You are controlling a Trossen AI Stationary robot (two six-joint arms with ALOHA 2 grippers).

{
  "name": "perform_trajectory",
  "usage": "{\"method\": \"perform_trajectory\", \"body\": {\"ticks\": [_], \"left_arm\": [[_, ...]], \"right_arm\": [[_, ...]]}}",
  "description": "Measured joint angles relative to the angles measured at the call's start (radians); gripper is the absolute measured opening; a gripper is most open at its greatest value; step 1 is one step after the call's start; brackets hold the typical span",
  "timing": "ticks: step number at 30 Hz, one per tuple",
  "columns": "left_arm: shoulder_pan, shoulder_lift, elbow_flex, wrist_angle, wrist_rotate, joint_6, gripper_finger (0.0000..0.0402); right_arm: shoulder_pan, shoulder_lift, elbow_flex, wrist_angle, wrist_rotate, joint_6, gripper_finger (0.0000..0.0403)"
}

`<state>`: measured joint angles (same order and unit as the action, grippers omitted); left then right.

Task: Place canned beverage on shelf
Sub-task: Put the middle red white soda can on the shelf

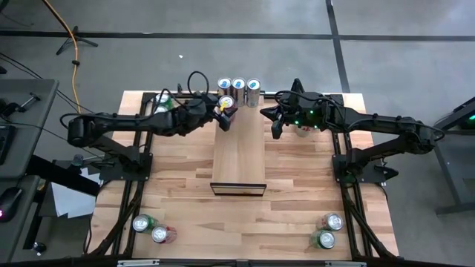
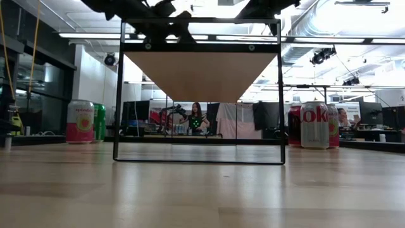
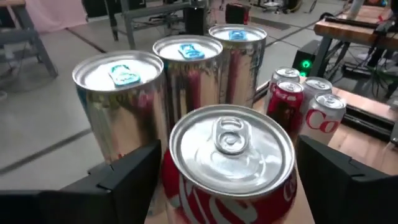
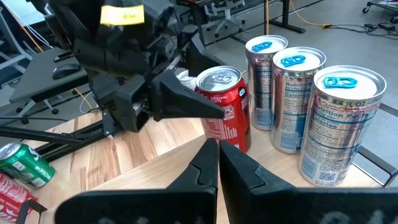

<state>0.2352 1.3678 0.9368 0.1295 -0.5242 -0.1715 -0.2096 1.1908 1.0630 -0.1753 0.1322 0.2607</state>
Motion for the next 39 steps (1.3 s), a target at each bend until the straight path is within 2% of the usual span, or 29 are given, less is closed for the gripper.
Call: {"method": "perform_trajectory", "body": {"ticks": [5, 11, 15, 17, 19, 21, 24, 25, 33, 39], "left_arm": [[0.000, -0.048, 0.032, -0.003, -0.002, 0.072, 0.0301], [-0.014, -0.154, 0.068, -0.016, -0.002, 0.253, 0.0301], [-0.053, -0.263, 0.074, -0.023, -0.002, 0.330, 0.0293], [-0.076, -0.318, 0.074, -0.033, 0.009, 0.339, 0.0271], [-0.094, -0.367, 0.072, -0.044, 0.038, 0.340, 0.0230], [-0.113, -0.412, 0.054, -0.061, 0.056, 0.336, 0.0165], [-0.135, -0.463, 0.021, -0.111, 0.083, 0.293, 0.0043], [-0.139, -0.480, 0.005, -0.119, 0.097, 0.270, 0.0023], [-0.156, -0.569, -0.085, -0.111, 0.105, 0.192, 0.0004], [-0.154, -0.582, -0.089, -0.108, 0.091, 0.208, 0.0002]], "right_arm": [[0.000, 0.000, 0.000, 0.000, 0.000, 0.000, 0.0000], [0.000, 0.000, 0.000, 0.013, 0.000, 0.006, 0.0000], [0.003, 0.052, 0.000, 0.045, 0.029, 0.126, 0.0000], [0.014, 0.109, 0.000, 0.078, 0.033, 0.195, 0.0000], [0.029, 0.180, 0.000, 0.142, 0.025, 0.242, 0.0000], [0.043, 0.258, 0.000, 0.241, -0.002, 0.274, 0.0000], [0.056, 0.354, 0.001, 0.399, -0.020, 0.339, 0.0000], [0.058, 0.377, 0.008, 0.414, -0.018, 0.352, 0.0000], [0.062, 0.468, 0.075, 0.337, 0.148, 0.388, 0.0000], [0.044, 0.490, 0.104, 0.334, 0.161, 0.392, 0.0000]]}}
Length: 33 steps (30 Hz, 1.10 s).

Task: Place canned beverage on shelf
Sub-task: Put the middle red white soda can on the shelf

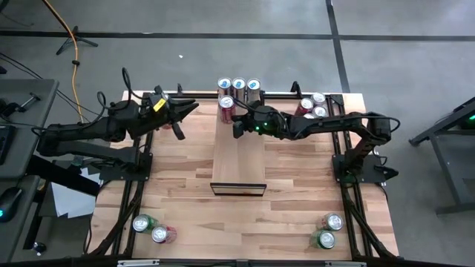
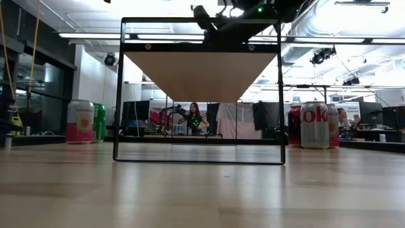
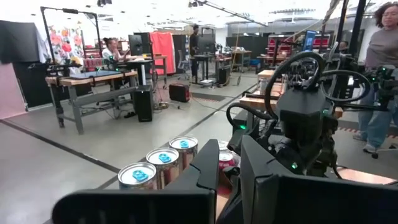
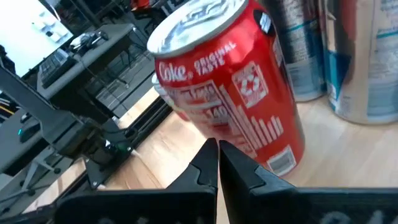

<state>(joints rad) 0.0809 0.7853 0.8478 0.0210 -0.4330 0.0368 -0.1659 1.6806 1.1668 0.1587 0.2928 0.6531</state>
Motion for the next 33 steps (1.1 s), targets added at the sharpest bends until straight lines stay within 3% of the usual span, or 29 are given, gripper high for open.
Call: {"method": "perform_trajectory", "body": {"ticks": [25, 33], "left_arm": [[0.038, 0.000, 0.000, -0.002, -0.005, 0.002, 0.0000], [0.038, 0.000, 0.000, -0.003, -0.005, 0.020, 0.0000]], "right_arm": [[-0.049, 0.032, 0.026, 0.037, -0.015, -0.042, 0.0000], [-0.049, -0.185, 0.026, -0.217, -0.121, -0.304, 0.0000]]}}
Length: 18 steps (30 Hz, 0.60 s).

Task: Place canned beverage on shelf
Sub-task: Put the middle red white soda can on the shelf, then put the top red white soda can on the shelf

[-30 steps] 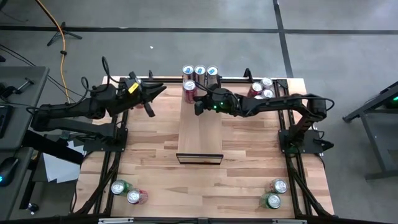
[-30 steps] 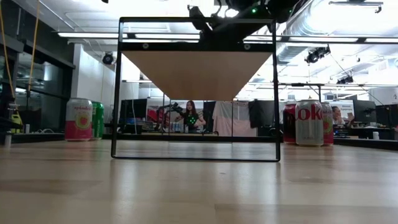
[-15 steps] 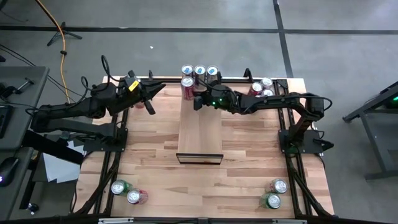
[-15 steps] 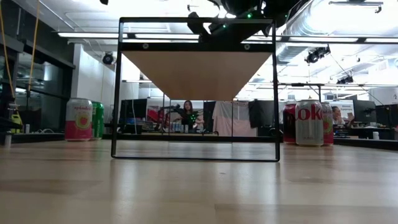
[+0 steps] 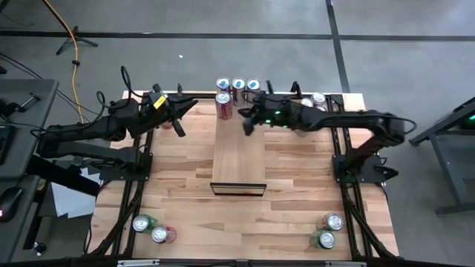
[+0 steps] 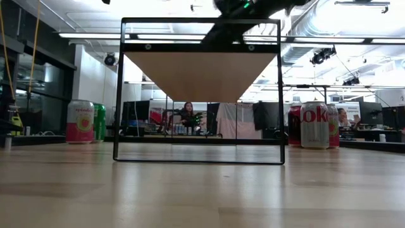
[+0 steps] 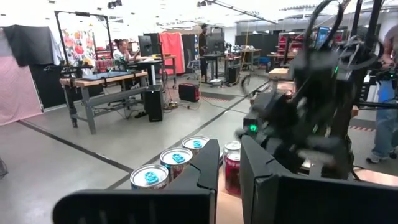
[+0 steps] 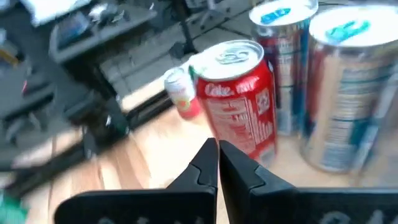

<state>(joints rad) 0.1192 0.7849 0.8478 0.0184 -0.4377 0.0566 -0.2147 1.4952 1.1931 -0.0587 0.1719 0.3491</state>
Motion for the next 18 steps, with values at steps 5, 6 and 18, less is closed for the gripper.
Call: {"method": "perform_trajectory", "body": {"ticks": [5, 6, 18], "left_arm": [[0.000, 0.014, 0.000, 0.000, 0.005, 0.000, 0.0000], [0.000, 0.018, 0.000, 0.000, 0.015, 0.000, 0.0000], [0.000, 0.070, 0.001, 0.072, 0.196, -0.049, 0.0000]], "right_arm": [[0.008, -0.192, 0.000, -0.255, -0.002, -0.115, 0.0000], [0.008, -0.223, 0.000, -0.297, -0.002, -0.126, 0.0000], [0.007, -0.450, 0.000, -0.451, 0.091, -0.193, 0.0000]]}}
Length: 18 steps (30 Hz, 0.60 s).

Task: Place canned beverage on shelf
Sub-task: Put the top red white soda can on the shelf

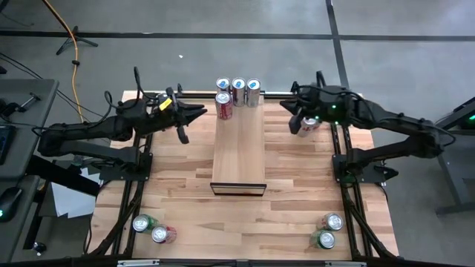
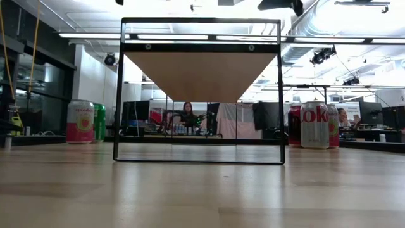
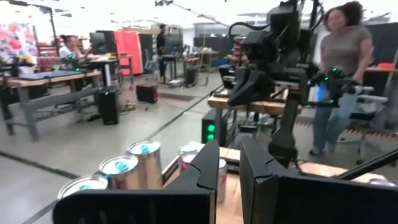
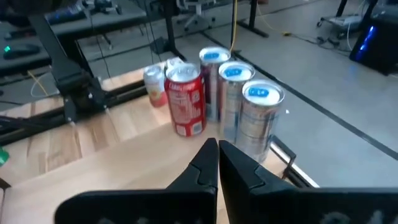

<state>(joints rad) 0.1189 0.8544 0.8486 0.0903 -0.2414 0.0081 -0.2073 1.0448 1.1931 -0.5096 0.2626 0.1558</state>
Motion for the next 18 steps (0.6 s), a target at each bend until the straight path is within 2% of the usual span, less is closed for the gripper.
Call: {"method": "perform_trajectory", "body": {"ticks": [9, 18], "left_arm": [[-0.016, -0.004, 0.000, 0.020, 0.031, -0.065, 0.0000], [-0.023, -0.004, 0.000, 0.020, 0.030, -0.049, 0.0001]], "right_arm": [[0.000, -0.012, -0.001, 0.021, -0.001, 0.001, 0.0000], [0.000, -0.012, -0.001, 0.020, -0.031, 0.028, 0.0000]]}}
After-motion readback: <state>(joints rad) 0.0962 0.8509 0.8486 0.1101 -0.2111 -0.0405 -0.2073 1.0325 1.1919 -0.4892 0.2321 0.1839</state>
